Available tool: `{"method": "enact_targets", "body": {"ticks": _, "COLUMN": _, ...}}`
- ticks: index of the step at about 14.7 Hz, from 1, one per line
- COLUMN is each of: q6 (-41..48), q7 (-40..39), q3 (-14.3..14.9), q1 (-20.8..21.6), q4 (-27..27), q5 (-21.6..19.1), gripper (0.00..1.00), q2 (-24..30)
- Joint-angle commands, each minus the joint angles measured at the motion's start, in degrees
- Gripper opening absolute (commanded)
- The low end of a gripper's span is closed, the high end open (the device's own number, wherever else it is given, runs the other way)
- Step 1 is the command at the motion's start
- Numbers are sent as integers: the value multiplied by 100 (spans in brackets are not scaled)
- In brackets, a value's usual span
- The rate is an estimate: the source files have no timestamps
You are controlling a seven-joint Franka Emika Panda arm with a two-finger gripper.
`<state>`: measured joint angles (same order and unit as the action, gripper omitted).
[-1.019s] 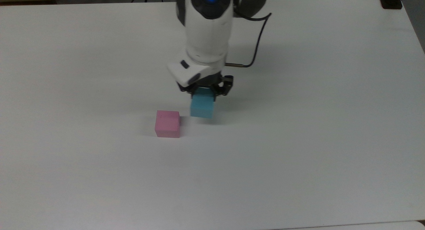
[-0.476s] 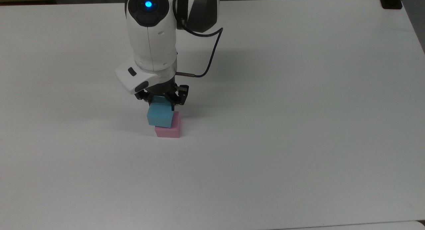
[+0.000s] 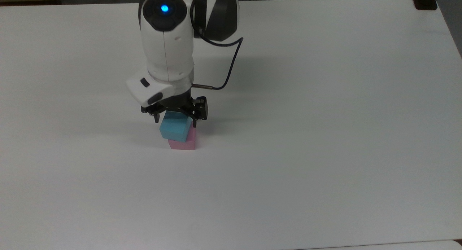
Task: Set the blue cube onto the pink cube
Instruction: 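Lower the light-blue cube onto the pink cube and hold it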
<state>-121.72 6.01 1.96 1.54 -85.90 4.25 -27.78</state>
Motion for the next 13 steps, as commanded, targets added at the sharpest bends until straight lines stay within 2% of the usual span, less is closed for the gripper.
{"method": "enact_targets", "body": {"ticks": 1, "q6": 515, "q7": -48, "q3": 15, "q1": -84, "q4": -137, "q5": 85, "gripper": 100, "q2": 764}}
{"method": "enact_targets", "body": {"ticks": 9, "q6": 2546, "q7": 23, "q3": -20, "q1": 30, "q4": -295, "q5": -38, "gripper": 100, "q2": 2055}}
{"method": "enact_targets", "body": {"ticks": 11, "q6": 2583, "q7": 31, "q3": -20, "q1": 109, "q4": -444, "q5": -125, "gripper": 100, "q2": 2328}}
{"method": "enact_targets", "body": {"ticks": 13, "q6": 2679, "q7": 23, "q3": -20, "q1": 109, "q4": -436, "q5": -152, "gripper": 100, "q2": 2338}}
